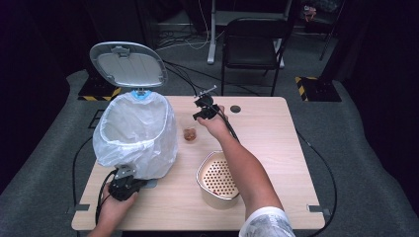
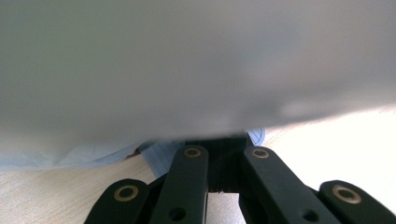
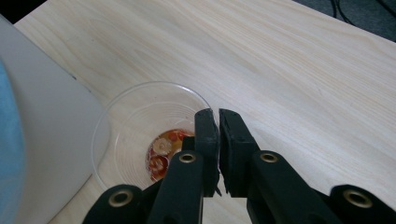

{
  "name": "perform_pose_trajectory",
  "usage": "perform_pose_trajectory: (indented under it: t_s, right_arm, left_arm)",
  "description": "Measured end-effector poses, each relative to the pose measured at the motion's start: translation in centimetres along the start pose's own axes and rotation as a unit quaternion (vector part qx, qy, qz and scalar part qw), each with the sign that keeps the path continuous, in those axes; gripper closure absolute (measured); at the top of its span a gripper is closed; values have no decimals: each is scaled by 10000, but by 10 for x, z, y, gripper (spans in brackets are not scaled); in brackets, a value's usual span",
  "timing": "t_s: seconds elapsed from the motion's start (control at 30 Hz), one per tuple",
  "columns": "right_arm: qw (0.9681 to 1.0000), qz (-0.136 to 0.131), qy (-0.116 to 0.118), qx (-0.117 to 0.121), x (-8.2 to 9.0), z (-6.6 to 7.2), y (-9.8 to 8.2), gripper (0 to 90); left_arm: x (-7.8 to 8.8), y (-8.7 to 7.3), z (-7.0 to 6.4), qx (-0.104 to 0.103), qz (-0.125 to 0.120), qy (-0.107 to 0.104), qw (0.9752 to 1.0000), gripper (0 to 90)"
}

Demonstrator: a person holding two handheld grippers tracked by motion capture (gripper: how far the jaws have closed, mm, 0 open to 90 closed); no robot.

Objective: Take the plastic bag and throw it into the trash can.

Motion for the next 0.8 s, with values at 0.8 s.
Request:
perform_pose_trajectory:
  t_s: [0.8]
  right_arm:
    - [9999, 38, 49, -107, 32, -18, -8, 876]
  left_arm:
    - [0, 0, 0, -14, -3, 0, 10000, 900]
Point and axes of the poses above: each handheld gripper's, and its own axes: x roughly backward along the jaws, y roughly out of its top, z roughly to its left, the point moved 10 cm from there along -x, roughly forward along the jaws, and after that the axes turned 12 degrees about -z, right-handed, at the moved point
